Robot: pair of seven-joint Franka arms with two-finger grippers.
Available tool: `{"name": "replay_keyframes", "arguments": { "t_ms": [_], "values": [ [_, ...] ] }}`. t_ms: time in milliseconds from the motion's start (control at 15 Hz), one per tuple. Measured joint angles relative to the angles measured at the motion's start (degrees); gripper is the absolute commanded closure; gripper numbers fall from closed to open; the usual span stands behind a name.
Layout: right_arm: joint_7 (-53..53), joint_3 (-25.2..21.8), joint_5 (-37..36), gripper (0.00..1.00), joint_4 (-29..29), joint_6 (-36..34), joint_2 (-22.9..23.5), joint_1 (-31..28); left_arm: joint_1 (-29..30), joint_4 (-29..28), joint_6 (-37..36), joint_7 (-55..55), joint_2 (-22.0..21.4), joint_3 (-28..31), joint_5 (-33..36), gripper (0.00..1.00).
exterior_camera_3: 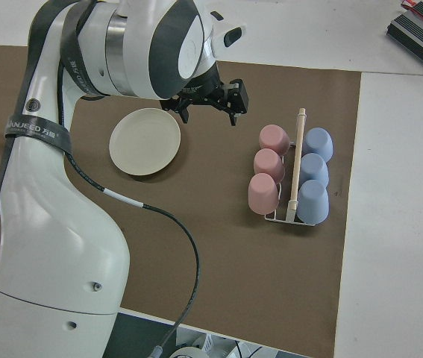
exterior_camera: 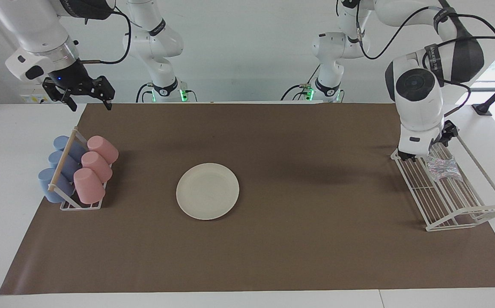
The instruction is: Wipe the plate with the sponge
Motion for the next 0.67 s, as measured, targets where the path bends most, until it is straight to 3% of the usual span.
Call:
{"name": "replay_keyframes", "arguments": {
  "t_ms": [267, 667],
  "values": [
    [-0.01, 0.37, 0.0, 0.0, 0.0, 0.0, 0.0, 0.16, 3.11, 0.66, -3.11, 2.63, -5.69, 0.1, -15.63, 0.0],
    [-0.01, 0.54, 0.0, 0.0, 0.03, 0.04, 0.0, 0.58, 4.43, 0.64, -7.22, 7.32, -11.23, 0.16, -27.29, 0.0]
  ]
}}
